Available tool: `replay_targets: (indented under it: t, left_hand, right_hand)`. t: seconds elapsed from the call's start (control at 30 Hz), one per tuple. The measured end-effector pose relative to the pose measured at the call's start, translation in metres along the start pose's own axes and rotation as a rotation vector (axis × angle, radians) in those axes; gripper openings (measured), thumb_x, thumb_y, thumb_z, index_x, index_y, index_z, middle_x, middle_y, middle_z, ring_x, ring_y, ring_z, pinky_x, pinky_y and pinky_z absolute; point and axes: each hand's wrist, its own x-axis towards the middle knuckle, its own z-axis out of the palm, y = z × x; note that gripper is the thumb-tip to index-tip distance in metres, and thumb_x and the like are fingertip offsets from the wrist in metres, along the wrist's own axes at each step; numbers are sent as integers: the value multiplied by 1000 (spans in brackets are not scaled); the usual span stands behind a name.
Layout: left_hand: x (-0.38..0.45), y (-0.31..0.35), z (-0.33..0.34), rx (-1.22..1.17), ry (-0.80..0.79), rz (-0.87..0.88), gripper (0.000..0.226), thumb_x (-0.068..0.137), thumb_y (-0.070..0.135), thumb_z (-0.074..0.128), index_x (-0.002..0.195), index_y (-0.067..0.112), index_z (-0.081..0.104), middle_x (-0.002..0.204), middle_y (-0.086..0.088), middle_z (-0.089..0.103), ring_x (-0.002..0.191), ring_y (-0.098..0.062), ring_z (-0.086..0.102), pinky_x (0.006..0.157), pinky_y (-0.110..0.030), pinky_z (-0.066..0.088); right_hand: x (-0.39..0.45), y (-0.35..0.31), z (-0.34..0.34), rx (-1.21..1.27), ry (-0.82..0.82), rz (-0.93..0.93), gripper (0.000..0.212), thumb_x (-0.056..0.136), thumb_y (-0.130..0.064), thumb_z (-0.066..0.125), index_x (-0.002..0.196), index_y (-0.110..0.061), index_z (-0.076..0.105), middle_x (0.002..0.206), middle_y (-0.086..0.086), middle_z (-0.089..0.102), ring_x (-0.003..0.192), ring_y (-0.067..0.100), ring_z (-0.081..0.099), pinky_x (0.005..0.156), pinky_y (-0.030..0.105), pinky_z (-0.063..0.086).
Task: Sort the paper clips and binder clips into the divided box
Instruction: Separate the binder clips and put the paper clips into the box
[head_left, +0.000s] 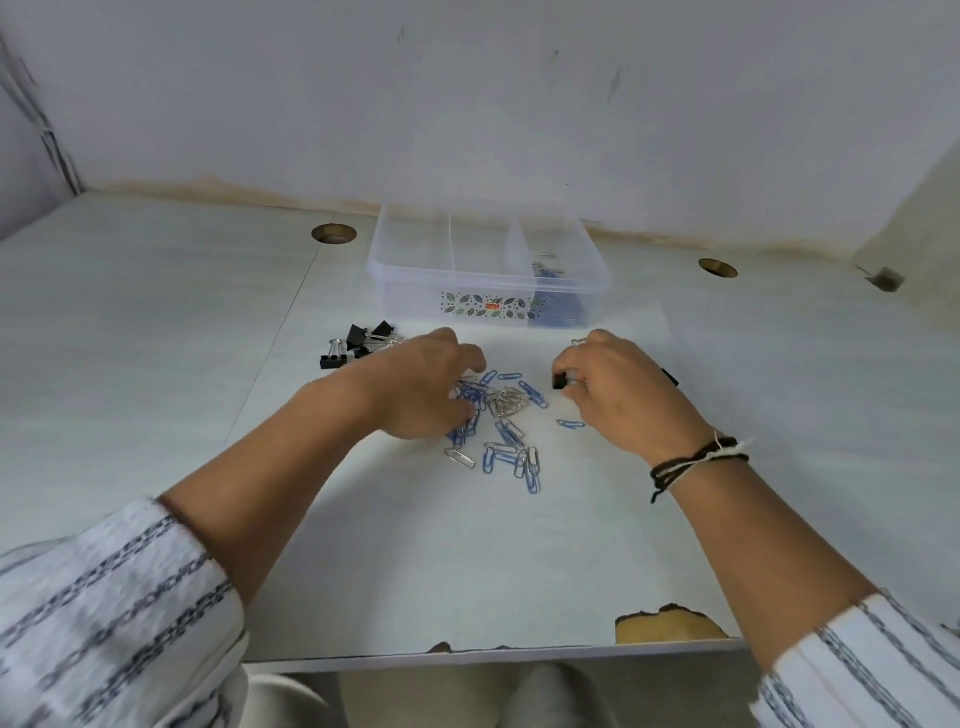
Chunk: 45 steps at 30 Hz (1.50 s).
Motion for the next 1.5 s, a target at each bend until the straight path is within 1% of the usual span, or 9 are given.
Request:
replay_targets:
  t: [0.1,0.2,0.3,0.6,0.73,1.0,1.17,1.33,1.5]
  left_hand:
    - [-4,-19,5,-111,63,12,51,91,40,65,139,30,50,120,6,51,107,-15,59,90,-28,46]
    - [-15,-33,0,-140,-54,16,74,76,55,78,141,40,46,116,15,50,102,-3,55,95,-29,49]
    - [-16,-29,1,-148,-98,21,102,65,63,84,151,42,34,124,16,46,111,-6,53,99,-29,46]
    - [10,-14,10,-128,41,110,51,80,46,80,128,34,67,109,1,55,94,-15,57,83,-30,46]
    - [10,-12,11,-122,166,122,23,89,23,74,112,25,78,100,0,70,87,-14,63,84,-34,53]
    - [9,-15,2,-239,281,62,19,87,11,72,101,20,82,93,11,77,79,0,69,78,-15,56]
    - [26,-6,-31,-458,378,10,11,85,16,79,95,20,83,74,20,71,58,14,62,54,2,39]
    - [71,18,-72,-552,529,12,11,84,18,80,94,19,83,79,7,78,70,-1,71,60,-12,54]
    - [125,43,-78,-527,584,10,12,85,14,75,96,15,82,89,-2,79,77,-11,69,58,-6,48]
  right_hand:
    - [-6,0,-6,5,40,47,27,97,-10,58,121,-15,70,110,6,55,94,25,60,83,34,50]
    - [-23,-17,-13,104,-172,51,53,89,-53,67,127,-18,60,114,-4,52,98,14,57,89,31,49]
    - [-24,-31,-13,47,-373,52,74,64,-78,72,109,-21,57,108,-6,44,95,11,53,82,32,50]
    - [17,-41,-2,121,-241,-93,41,88,-44,73,122,-22,67,105,2,50,96,19,59,74,28,43]
    - [22,-44,-2,123,-168,-140,20,90,-29,71,109,-21,72,99,0,57,87,17,61,69,26,40]
    - [27,-33,-13,184,-106,-47,16,86,-14,71,100,-18,77,82,-11,68,69,3,59,58,6,38]
    - [40,-12,-55,461,-72,94,13,82,-15,77,94,-22,77,74,-5,76,63,2,73,63,19,57]
    - [87,15,-98,702,59,183,7,82,-3,78,89,-5,77,79,12,77,74,23,77,82,36,64]
    - [135,25,-97,479,62,221,9,78,0,74,85,-5,78,80,9,77,76,21,77,78,34,63]
